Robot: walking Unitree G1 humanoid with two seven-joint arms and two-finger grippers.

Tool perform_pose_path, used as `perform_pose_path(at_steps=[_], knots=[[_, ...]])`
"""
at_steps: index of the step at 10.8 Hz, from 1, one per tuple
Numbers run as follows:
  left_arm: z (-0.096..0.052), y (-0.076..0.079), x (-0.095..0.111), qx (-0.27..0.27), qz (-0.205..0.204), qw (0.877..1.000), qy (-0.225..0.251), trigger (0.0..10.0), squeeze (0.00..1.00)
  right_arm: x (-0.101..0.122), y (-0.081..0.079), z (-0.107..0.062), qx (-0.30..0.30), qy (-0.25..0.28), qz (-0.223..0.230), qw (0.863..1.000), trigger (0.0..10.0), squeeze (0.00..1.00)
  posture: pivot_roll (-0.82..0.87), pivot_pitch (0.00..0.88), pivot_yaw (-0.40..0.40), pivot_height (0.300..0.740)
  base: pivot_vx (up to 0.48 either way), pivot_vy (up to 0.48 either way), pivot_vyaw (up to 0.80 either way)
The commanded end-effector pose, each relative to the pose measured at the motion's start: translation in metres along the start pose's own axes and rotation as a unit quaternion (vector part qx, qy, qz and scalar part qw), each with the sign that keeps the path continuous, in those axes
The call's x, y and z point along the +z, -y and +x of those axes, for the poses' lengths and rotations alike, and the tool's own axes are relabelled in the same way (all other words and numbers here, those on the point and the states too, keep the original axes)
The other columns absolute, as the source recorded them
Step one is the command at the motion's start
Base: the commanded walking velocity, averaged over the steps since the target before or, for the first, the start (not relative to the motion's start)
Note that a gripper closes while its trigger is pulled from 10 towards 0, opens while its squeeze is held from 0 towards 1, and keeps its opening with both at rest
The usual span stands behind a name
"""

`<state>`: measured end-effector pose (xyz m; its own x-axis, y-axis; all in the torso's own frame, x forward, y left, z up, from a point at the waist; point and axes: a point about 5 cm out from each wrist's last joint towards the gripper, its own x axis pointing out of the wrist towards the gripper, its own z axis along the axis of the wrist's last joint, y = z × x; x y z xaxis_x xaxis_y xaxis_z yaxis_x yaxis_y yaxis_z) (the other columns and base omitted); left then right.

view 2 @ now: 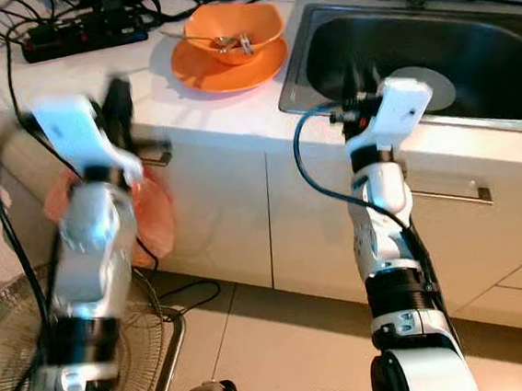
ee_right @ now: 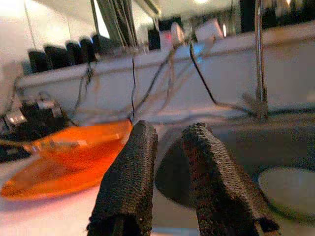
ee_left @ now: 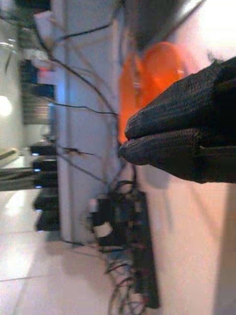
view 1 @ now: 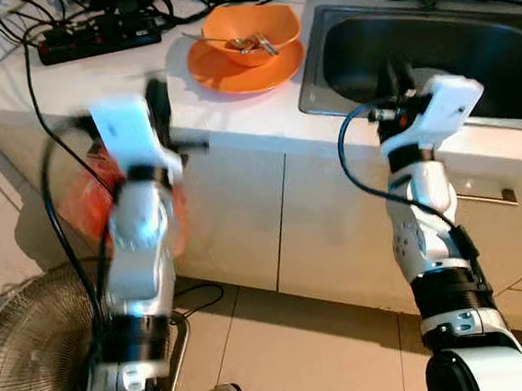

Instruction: Kitchen organization

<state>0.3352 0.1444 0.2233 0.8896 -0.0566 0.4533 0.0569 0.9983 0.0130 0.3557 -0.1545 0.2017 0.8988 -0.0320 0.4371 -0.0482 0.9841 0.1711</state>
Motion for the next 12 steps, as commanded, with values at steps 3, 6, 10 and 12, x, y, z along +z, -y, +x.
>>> perform_pose_path(at_steps=[3,6,10,12], knots=[[-0.002,0.002,-0.007,-0.005,-0.001,1.0,-0.017,10.0,0.0,-0.01,-0.005,-0.008,0.017,-0.019,-0.009,1.0,10.0,0.0,0.23,0.136,-0.023,0.74,0.0,0.0,-0.18],[-0.004,0.001,-0.011,-0.007,-0.001,1.0,-0.027,10.0,0.0,-0.013,-0.008,-0.007,0.018,-0.031,-0.001,0.999,10.0,0.0,0.23,0.138,-0.023,0.74,0.0,0.0,-0.26],[-0.003,0.0,-0.012,-0.003,0.005,1.0,-0.029,10.0,0.0,-0.013,-0.01,-0.008,0.025,-0.03,-0.002,0.999,10.0,0.0,0.23,0.138,-0.023,0.74,0.187,0.0,-0.2],[-0.003,-0.001,-0.011,-0.002,0.008,1.0,-0.028,10.0,0.0,-0.011,-0.012,-0.008,0.031,-0.019,0.002,0.999,10.0,0.0,0.23,0.14,-0.024,0.74,0.257,0.0,-0.39]])
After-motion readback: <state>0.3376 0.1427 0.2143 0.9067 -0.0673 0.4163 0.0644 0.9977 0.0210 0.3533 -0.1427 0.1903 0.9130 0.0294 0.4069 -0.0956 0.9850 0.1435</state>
